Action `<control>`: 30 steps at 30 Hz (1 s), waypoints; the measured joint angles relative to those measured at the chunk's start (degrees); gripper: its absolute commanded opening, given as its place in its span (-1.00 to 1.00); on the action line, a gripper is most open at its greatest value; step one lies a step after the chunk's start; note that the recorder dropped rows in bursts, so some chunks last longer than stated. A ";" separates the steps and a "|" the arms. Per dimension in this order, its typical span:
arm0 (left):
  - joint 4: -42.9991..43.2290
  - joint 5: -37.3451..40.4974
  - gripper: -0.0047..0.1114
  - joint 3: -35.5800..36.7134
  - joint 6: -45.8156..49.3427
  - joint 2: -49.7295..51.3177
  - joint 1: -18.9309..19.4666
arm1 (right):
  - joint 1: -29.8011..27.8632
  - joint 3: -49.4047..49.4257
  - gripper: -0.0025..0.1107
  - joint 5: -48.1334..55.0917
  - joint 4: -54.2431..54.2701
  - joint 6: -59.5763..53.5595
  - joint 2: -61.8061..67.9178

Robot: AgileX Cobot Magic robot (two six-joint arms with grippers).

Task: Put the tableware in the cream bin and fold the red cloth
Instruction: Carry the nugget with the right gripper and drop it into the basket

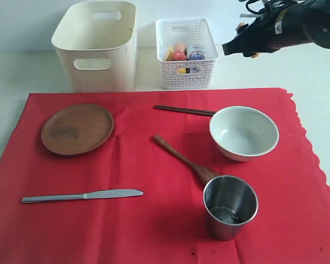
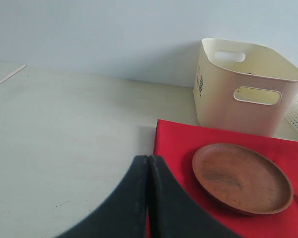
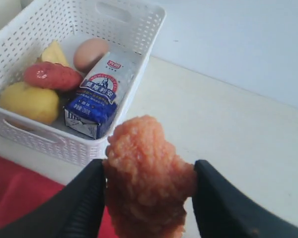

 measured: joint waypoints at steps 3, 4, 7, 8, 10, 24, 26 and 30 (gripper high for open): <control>0.00 0.00 -0.89 0.00 0.00 0.00 0.00 | 0.11 -5.54 -0.96 0.00 0.36 0.12 6.02; 0.00 0.00 -0.89 0.00 0.00 0.00 0.00 | 0.11 -6.99 -0.96 0.00 0.36 0.11 6.92; 0.00 0.00 -0.89 0.00 0.00 0.00 0.00 | 0.11 -9.97 -0.96 -0.26 0.36 0.11 8.68; 0.00 0.00 -0.89 0.00 0.00 0.00 0.00 | 0.11 -10.79 -0.96 -0.38 0.45 0.11 9.08; 0.00 0.00 -0.89 0.00 0.00 0.00 0.00 | 0.11 -12.32 -0.96 -0.80 0.45 0.11 9.76; 0.00 0.00 -0.89 0.00 0.00 0.00 0.00 | 0.11 -16.89 -0.96 -4.25 0.45 0.11 13.63; 0.00 0.00 -0.89 0.00 0.00 0.00 0.00 | 0.11 -17.72 -0.96 -4.51 0.45 0.11 14.31; 0.00 0.00 -0.89 0.00 0.00 0.00 0.00 | 0.11 -19.09 -0.96 -4.63 0.45 0.11 14.85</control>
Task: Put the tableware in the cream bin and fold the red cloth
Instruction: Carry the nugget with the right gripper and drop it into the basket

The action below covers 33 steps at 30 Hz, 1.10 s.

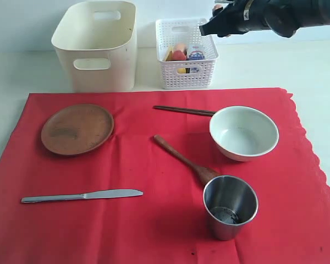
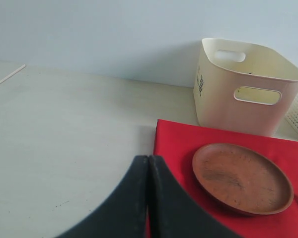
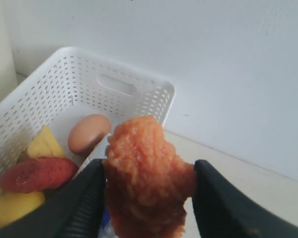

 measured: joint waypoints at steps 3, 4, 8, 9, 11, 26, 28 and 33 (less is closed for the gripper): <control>0.00 0.00 -0.89 0.00 0.00 0.00 0.00 | 0.00 -0.66 -0.96 -0.22 0.00 0.00 0.09; 0.00 0.00 -0.89 0.00 0.00 0.00 0.00 | 0.00 -0.71 -0.96 -0.36 0.00 0.00 0.09; 0.00 0.00 -0.89 0.00 0.00 0.00 0.00 | 0.26 -0.71 -0.96 -0.81 0.00 0.00 0.09; 0.00 0.00 -0.89 0.00 0.00 0.00 0.00 | 0.43 -0.71 -0.96 -0.81 0.00 0.00 0.09; 0.00 0.00 -0.89 0.00 0.00 0.00 0.00 | 1.19 -0.71 -0.96 -0.81 -0.24 0.00 0.09; 0.00 0.00 -0.89 0.00 0.00 0.00 0.00 | 5.07 -0.71 -0.96 -1.51 -3.72 0.00 0.09; 0.00 0.00 -0.89 0.00 0.00 0.00 0.00 | 5.85 -0.71 -0.96 -2.19 -3.72 0.00 0.09; 0.00 0.00 -0.89 0.00 0.00 0.00 0.00 | 6.89 -1.59 -0.96 -5.75 -3.91 0.00 1.31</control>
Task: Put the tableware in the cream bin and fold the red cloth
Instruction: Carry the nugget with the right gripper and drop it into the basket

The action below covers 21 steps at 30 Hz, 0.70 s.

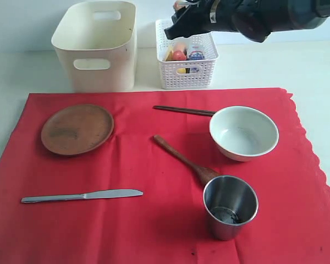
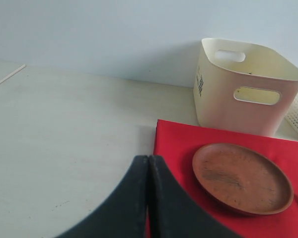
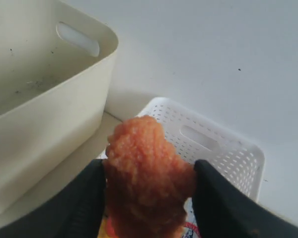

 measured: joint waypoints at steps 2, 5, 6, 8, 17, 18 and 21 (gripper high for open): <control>0.00 0.00 -0.89 0.00 0.00 0.00 0.00 | -0.01 -1.45 -0.96 0.61 0.00 0.00 1.38; 0.00 0.00 -0.89 0.00 0.00 0.00 0.00 | -0.01 -3.40 -0.96 3.12 0.00 0.00 3.79; 0.00 0.00 -0.89 0.00 0.00 0.00 0.00 | -0.01 -3.69 -0.96 3.68 0.00 0.00 4.37; 0.00 0.00 -0.89 0.00 0.00 0.00 0.00 | -0.01 -4.14 -0.96 4.10 0.00 0.00 5.14; 0.00 0.00 -0.89 0.00 0.00 0.00 0.00 | -0.01 -4.35 -0.40 4.25 0.60 0.00 6.86; 0.00 0.00 -0.89 0.00 0.00 0.00 0.00 | -0.01 -4.35 -0.30 4.25 0.60 0.00 6.96; 0.00 0.00 -0.89 0.00 0.00 0.00 0.00 | -0.01 -4.35 -0.07 3.79 0.60 0.00 6.96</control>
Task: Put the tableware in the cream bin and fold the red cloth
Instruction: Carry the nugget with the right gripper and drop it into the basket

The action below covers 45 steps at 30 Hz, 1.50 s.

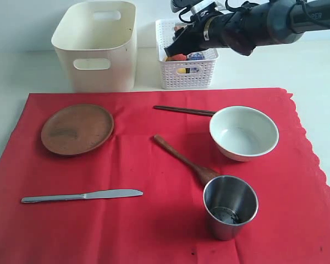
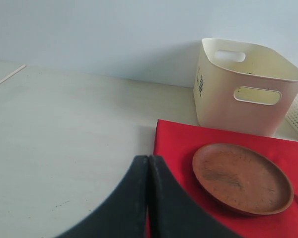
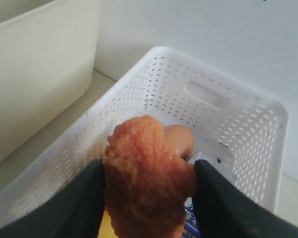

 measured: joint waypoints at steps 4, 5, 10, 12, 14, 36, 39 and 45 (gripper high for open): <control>0.00 0.00 -0.89 0.00 0.00 0.00 0.00 | 0.00 0.00 0.13 -0.25 0.00 0.00 0.00; 0.00 0.00 -0.89 0.00 0.00 0.00 0.00 | 0.00 0.00 0.18 -0.36 0.00 0.00 0.00; 0.00 0.00 -0.89 0.00 0.00 0.00 0.00 | 0.00 -0.13 0.30 -0.69 0.00 0.00 0.00; 0.00 0.00 -0.89 0.00 0.00 0.00 0.00 | 0.00 -0.13 0.34 -0.69 0.00 0.00 0.00; 0.00 0.00 -0.89 0.00 0.00 0.00 0.00 | 0.00 -0.13 0.36 -0.77 0.00 0.00 0.00; 0.00 0.00 -0.89 0.00 0.00 0.00 0.00 | 1.58 -0.13 -0.23 29.07 5.38 0.00 -14.74; 0.00 0.00 -0.89 0.00 0.00 0.00 0.00 | 3.10 -0.13 -0.42 31.82 8.06 0.00 -15.32; 0.00 0.00 -0.89 0.00 0.00 0.00 0.00 | 7.43 -0.13 -0.62 33.04 9.10 0.00 -15.06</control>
